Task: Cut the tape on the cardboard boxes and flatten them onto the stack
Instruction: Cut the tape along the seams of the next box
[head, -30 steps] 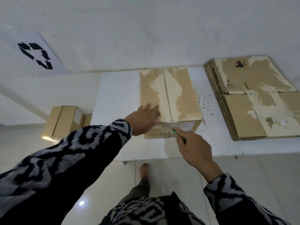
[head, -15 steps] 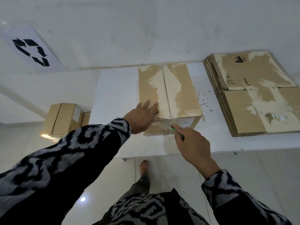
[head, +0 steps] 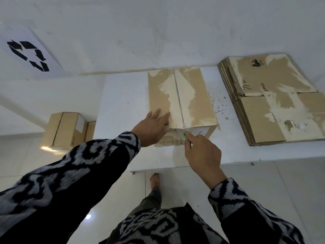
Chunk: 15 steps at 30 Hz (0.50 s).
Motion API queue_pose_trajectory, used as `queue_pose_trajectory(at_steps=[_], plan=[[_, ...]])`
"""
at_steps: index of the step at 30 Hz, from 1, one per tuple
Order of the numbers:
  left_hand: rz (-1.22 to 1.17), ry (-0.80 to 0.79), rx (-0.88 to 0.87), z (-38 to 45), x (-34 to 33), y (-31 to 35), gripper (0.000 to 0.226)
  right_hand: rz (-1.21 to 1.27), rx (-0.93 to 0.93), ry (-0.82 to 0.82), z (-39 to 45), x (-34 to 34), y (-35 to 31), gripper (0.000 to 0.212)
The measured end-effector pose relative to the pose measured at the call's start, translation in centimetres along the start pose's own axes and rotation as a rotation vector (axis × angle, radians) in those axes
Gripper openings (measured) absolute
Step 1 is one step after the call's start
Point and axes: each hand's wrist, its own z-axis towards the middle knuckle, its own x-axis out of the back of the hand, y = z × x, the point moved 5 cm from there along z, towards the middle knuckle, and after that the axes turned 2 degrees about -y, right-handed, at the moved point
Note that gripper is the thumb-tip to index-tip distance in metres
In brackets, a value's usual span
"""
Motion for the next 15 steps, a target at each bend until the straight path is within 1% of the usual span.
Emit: queue_pose_trajectory(at_steps=[3, 8, 10, 12, 15], plan=[[0.113, 0.048, -0.031, 0.2, -1.1, 0.0, 0.043, -0.035, -0.025, 0.006, -0.3, 0.3, 0.1, 0.039], [0.204, 0.207, -0.091, -0.1, -2.0, -0.1, 0.027, -0.077, -0.007, 0.005, 0.4, 0.6, -1.6, 0.039], [0.203, 0.260, -0.118, -0.2, -1.8, 0.1, 0.029, -0.071, -0.031, -0.002, 0.2, 0.8, -1.0, 0.040], [0.181, 0.314, -0.131, -0.4, -1.4, 0.4, 0.037, -0.063, -0.052, -0.001, -0.3, 0.8, -0.9, 0.039], [0.131, 0.352, -0.102, -0.5, -1.2, 0.5, 0.043, -0.058, -0.051, 0.014, 0.2, 0.5, -1.8, 0.039]])
